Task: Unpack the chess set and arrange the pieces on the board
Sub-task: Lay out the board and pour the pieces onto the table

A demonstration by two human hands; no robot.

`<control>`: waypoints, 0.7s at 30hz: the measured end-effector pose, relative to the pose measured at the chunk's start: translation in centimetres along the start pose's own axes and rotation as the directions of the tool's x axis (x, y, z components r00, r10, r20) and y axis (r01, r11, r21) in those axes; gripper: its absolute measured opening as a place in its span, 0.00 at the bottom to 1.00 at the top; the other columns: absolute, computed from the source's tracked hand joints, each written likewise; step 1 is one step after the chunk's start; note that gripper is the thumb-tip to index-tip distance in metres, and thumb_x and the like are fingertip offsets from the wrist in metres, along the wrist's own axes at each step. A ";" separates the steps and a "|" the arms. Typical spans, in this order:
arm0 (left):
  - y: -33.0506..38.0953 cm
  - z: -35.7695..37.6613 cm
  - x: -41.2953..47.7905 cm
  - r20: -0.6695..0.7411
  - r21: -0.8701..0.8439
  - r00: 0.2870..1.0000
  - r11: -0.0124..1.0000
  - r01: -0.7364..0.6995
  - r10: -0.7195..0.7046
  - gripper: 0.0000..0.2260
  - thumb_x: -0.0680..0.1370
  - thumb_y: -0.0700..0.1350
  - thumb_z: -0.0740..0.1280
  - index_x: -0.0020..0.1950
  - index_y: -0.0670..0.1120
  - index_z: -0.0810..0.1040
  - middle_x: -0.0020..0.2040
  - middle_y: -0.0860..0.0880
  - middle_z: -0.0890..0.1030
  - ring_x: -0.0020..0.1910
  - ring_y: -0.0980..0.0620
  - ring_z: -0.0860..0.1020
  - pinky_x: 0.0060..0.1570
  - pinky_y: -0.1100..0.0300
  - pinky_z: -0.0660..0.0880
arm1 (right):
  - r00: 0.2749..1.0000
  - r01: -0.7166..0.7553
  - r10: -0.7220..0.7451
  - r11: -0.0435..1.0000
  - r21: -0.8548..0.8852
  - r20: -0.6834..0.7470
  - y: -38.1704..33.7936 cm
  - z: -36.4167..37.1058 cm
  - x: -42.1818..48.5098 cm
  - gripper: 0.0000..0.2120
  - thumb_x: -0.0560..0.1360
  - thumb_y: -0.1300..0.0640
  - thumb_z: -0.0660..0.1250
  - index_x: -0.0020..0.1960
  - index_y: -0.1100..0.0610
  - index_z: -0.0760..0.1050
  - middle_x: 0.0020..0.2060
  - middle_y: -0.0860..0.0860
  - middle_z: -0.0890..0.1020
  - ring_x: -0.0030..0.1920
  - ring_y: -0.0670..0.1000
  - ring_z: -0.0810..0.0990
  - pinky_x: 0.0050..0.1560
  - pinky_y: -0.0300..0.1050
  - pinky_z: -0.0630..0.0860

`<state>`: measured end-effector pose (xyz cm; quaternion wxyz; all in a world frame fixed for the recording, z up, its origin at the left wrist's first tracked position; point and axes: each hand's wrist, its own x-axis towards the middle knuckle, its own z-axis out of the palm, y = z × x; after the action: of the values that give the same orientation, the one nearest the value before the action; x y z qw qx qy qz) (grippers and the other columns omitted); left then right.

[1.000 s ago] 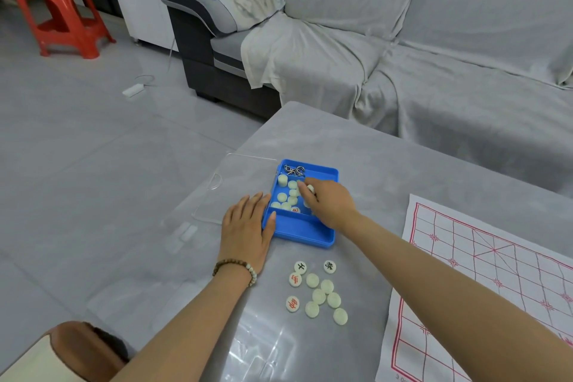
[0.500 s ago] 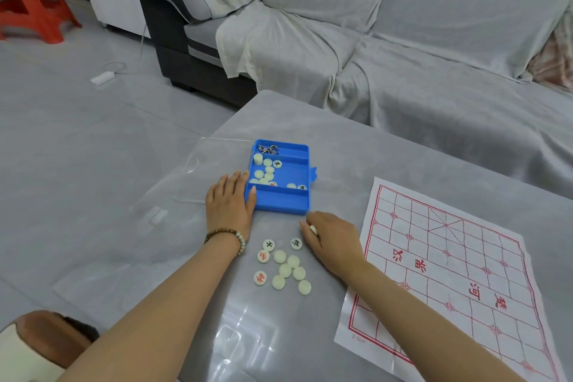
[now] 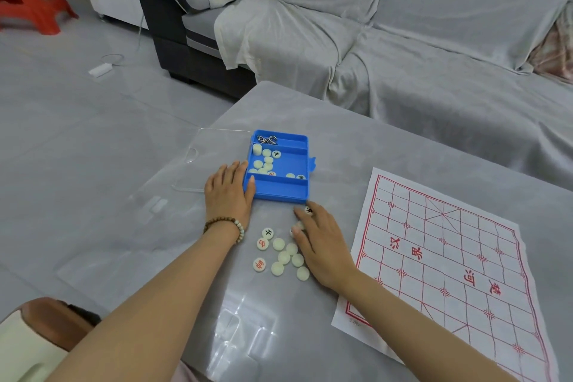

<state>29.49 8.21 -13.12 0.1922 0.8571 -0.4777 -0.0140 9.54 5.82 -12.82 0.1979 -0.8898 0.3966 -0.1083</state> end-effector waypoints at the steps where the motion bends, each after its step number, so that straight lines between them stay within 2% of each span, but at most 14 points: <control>1: 0.0 0.0 0.0 -0.002 -0.005 1.000 1.000 0.000 0.000 0.22 0.81 0.52 0.49 0.73 0.47 0.60 0.73 0.48 0.63 0.73 0.48 0.57 0.70 0.52 0.53 | 0.999 -0.003 0.004 1.000 -0.023 0.040 -0.3 0.0 -0.3 0.37 0.73 0.34 0.35 0.75 0.51 0.56 0.75 0.50 0.55 0.74 0.50 0.52 0.73 0.40 0.48; 4: 0.0 0.1 0.0 -0.003 -0.002 1.000 1.000 0.000 0.000 0.22 0.81 0.53 0.49 0.73 0.47 0.60 0.73 0.48 0.63 0.73 0.48 0.57 0.70 0.52 0.53 | 0.989 0.022 -0.004 0.993 -0.117 0.150 -0.9 -0.5 -1.1 0.41 0.68 0.34 0.30 0.76 0.51 0.45 0.76 0.47 0.43 0.74 0.45 0.36 0.70 0.38 0.33; 6: -0.1 0.1 0.0 0.000 0.003 1.000 1.000 0.001 -0.001 0.22 0.81 0.53 0.48 0.74 0.48 0.59 0.73 0.48 0.62 0.73 0.48 0.57 0.71 0.52 0.53 | 0.983 0.058 -0.030 0.987 -0.152 0.184 -1.2 -0.9 -1.4 0.40 0.68 0.34 0.30 0.76 0.51 0.41 0.76 0.46 0.39 0.71 0.42 0.32 0.68 0.37 0.30; 11: 0.0 0.0 -0.1 -0.004 0.000 1.000 1.000 0.001 -0.001 0.22 0.81 0.53 0.48 0.74 0.47 0.59 0.73 0.48 0.62 0.73 0.48 0.57 0.71 0.52 0.53 | 0.965 0.036 -0.020 0.998 -0.056 0.263 -1.1 -1.1 -2.9 0.33 0.76 0.37 0.41 0.76 0.50 0.37 0.74 0.45 0.36 0.73 0.42 0.32 0.71 0.38 0.33; 14: 0.0 0.1 -0.1 0.001 0.004 1.000 1.000 0.004 -0.004 0.22 0.81 0.53 0.48 0.74 0.47 0.59 0.73 0.48 0.62 0.73 0.48 0.57 0.71 0.52 0.53 | 0.966 0.074 -0.056 0.996 -0.059 0.253 -0.9 -0.8 -3.9 0.36 0.72 0.34 0.37 0.75 0.50 0.37 0.74 0.44 0.35 0.73 0.41 0.32 0.71 0.38 0.33; 16: 0.1 0.0 -0.1 0.006 0.006 1.000 1.000 0.002 -0.002 0.22 0.81 0.53 0.48 0.74 0.47 0.59 0.73 0.48 0.62 0.73 0.47 0.57 0.71 0.52 0.53 | 0.963 0.092 -0.083 0.995 -0.025 0.256 -0.6 -1.1 -3.9 0.33 0.76 0.36 0.40 0.75 0.48 0.38 0.75 0.43 0.37 0.73 0.40 0.32 0.73 0.40 0.34; 19: 0.0 0.0 -0.1 0.015 0.011 1.000 1.000 0.001 -0.001 0.22 0.81 0.53 0.47 0.74 0.48 0.58 0.74 0.48 0.62 0.73 0.47 0.57 0.71 0.52 0.52 | 0.976 0.065 -0.064 0.998 0.000 0.208 0.0 -2.0 -3.5 0.27 0.79 0.41 0.44 0.74 0.45 0.37 0.74 0.41 0.39 0.73 0.40 0.35 0.72 0.39 0.32; 21: 0.0 0.0 -0.1 0.014 0.016 1.000 1.000 0.001 -0.001 0.22 0.81 0.53 0.47 0.74 0.48 0.58 0.74 0.48 0.61 0.73 0.48 0.56 0.71 0.52 0.52 | 0.978 0.049 -0.040 0.998 -0.040 0.205 0.1 -2.0 -3.4 0.30 0.76 0.37 0.40 0.73 0.45 0.35 0.74 0.42 0.39 0.74 0.41 0.35 0.71 0.38 0.32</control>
<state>29.44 8.29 -13.10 0.1820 0.8587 -0.4788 -0.0165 6.51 7.74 -11.22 0.2150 -0.9091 0.3567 -0.0119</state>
